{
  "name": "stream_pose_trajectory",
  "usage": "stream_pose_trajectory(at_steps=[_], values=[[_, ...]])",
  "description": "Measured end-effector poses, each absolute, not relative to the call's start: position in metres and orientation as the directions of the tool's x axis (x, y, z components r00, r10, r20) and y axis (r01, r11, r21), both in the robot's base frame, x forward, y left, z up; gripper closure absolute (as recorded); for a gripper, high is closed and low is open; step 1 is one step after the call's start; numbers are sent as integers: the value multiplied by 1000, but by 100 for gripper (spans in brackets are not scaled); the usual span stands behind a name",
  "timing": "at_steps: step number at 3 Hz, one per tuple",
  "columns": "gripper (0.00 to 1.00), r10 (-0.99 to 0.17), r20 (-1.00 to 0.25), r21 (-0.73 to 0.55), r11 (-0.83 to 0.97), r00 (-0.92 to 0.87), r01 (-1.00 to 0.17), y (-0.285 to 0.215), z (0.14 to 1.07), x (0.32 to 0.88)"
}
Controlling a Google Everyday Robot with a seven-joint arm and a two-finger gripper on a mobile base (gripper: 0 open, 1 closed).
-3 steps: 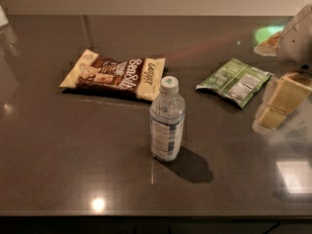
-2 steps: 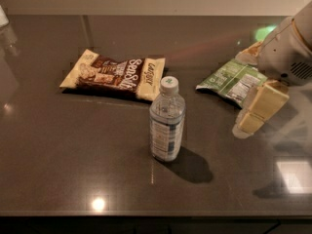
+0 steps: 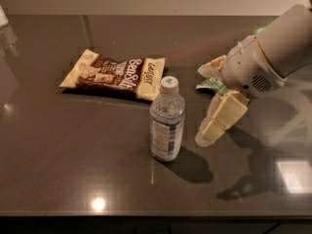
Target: Move blue plastic bottle near green jalapeno chip bag
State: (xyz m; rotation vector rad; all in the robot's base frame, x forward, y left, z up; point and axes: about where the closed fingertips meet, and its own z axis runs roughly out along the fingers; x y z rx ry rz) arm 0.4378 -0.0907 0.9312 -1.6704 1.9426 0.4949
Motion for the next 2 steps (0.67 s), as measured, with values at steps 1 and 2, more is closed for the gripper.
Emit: stream_pose_trajectory(at_steps=[1, 2], values=[[0, -742, -667, -33, 117, -65, -993, -60, 926, 431], [0, -701, -712, -29, 76, -33, -997, -39, 925, 427]])
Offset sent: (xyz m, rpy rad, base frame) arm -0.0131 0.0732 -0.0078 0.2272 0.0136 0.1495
